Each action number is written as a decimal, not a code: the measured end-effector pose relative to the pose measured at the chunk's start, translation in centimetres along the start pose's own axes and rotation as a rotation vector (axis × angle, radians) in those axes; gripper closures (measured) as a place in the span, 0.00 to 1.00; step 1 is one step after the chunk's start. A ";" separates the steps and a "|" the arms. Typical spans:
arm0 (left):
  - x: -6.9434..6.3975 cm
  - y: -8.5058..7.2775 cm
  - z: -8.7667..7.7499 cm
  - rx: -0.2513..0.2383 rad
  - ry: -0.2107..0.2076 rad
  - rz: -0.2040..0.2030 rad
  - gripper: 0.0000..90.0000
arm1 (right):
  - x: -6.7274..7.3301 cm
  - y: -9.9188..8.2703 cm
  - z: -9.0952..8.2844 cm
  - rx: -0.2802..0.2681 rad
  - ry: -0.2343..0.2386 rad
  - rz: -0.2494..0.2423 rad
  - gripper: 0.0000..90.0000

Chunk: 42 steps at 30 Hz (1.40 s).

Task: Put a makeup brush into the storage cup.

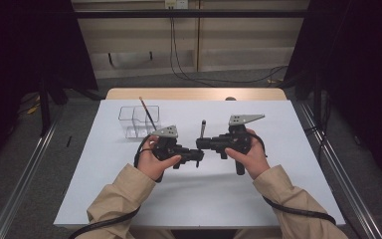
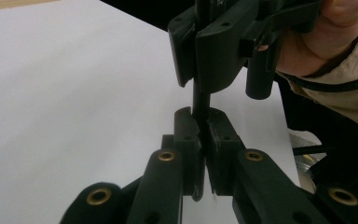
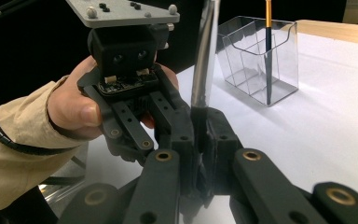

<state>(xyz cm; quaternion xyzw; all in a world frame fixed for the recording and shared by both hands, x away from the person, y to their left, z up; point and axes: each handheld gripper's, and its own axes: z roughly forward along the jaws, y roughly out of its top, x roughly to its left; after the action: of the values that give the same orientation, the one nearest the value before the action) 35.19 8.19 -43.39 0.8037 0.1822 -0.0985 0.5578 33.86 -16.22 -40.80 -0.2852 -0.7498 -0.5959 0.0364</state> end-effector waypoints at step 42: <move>0.2 2.2 -2.1 -0.156 0.068 0.059 0.05 | -0.2 -0.2 -0.8 0.020 -0.020 -0.044 0.94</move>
<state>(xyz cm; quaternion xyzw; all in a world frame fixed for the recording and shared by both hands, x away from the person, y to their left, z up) 36.20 9.54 -40.78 0.7659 0.1844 -0.0399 0.6147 33.74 -17.06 -40.84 -0.2742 -0.7621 -0.5863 0.0185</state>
